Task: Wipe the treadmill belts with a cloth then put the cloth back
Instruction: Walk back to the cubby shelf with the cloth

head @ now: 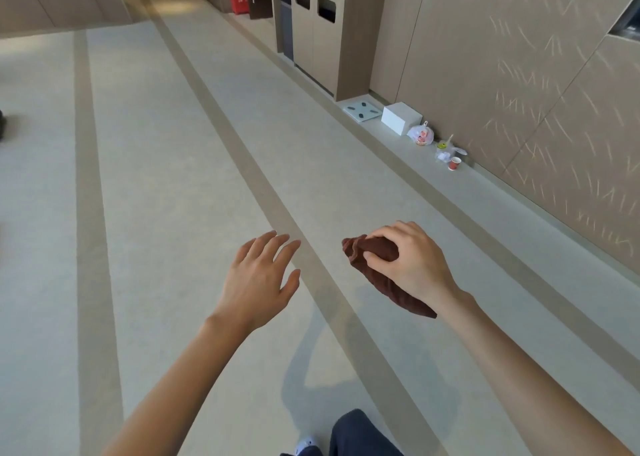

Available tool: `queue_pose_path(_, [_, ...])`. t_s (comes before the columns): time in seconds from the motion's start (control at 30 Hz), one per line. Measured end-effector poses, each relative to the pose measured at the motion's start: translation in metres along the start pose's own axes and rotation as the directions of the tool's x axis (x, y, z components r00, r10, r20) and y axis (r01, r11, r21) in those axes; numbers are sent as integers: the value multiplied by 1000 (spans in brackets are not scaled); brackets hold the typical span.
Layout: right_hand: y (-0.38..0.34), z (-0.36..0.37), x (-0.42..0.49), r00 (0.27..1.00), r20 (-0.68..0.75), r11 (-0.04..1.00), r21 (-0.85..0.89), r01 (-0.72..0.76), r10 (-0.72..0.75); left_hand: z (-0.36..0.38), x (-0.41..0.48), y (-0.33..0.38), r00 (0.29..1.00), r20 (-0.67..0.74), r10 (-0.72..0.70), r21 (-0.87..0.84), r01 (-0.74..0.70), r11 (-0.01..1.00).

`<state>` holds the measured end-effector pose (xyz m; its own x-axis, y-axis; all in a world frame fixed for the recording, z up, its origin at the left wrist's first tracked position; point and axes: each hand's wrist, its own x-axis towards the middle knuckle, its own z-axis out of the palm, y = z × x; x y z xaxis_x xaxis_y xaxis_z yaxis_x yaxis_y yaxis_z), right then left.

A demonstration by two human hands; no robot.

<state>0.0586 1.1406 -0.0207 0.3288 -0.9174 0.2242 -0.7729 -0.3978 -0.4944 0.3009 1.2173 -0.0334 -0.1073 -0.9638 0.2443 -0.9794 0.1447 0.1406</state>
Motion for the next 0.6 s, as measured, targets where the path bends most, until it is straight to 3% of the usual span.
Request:
queue_pose_path(0.27, [31, 20, 103, 998, 52, 998, -47, 41, -39, 32, 97, -34, 999, 33, 2, -17, -2, 1000])
queue_pose_path(0.6, [78, 13, 296, 999, -36, 999, 12, 30, -30, 47, 293, -83, 997, -72, -1, -13, 0, 1000])
